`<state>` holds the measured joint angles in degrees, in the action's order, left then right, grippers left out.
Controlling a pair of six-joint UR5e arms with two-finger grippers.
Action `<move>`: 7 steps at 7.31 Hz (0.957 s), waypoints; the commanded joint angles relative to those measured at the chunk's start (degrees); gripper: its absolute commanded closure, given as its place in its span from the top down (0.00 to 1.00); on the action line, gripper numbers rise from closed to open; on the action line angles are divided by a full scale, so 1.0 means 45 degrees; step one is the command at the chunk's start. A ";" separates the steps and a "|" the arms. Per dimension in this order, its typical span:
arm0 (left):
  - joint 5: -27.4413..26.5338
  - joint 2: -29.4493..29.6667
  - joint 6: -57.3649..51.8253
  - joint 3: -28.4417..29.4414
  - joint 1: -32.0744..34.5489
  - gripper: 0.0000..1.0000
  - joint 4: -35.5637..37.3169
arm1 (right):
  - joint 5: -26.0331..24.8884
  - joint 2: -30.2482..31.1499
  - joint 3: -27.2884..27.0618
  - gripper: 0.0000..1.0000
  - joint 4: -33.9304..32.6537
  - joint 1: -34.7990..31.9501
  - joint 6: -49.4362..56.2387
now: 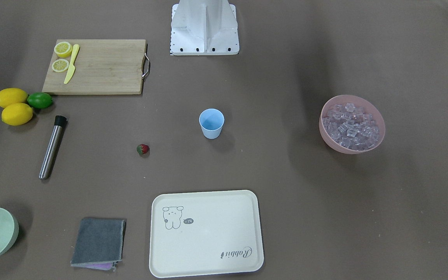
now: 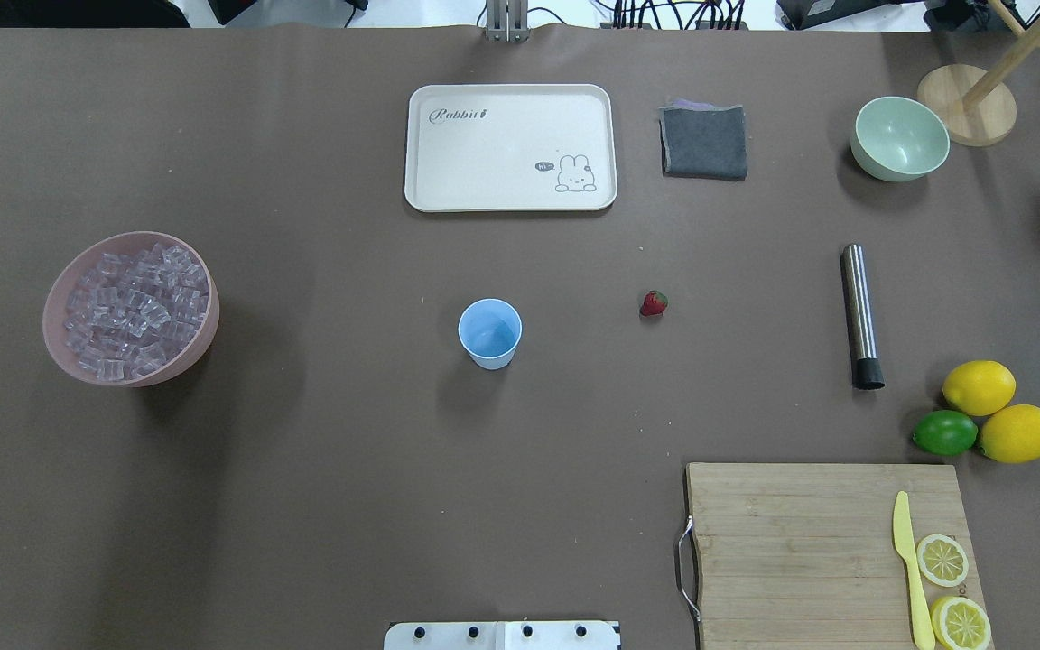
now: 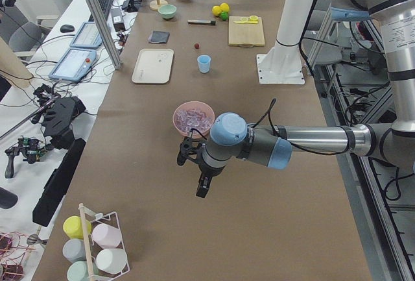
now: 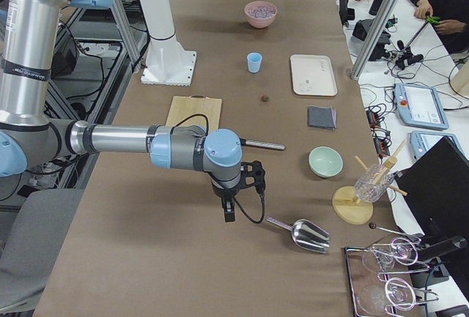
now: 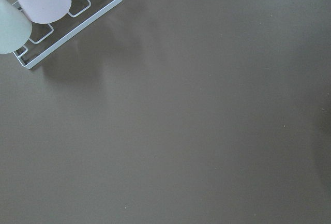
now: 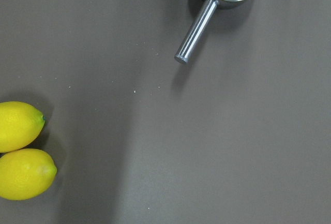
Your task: Mash ice and strawberries in cup
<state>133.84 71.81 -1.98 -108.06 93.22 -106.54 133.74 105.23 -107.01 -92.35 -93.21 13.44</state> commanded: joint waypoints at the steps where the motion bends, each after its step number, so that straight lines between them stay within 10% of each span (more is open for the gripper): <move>1: 0.0042 0.0056 0.0319 0.0009 -0.0032 0.98 -0.0036 | 0.0316 0.0167 0.0030 1.00 0.0887 0.0009 0.0120; 7: 0.0238 0.0018 0.1883 0.0047 -0.0364 0.97 -0.1029 | 0.1529 0.0482 0.0069 1.00 0.1011 0.0107 0.0061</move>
<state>134.82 71.93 4.22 -108.01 92.05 -109.55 139.68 107.28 -106.77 -87.90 -92.73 13.81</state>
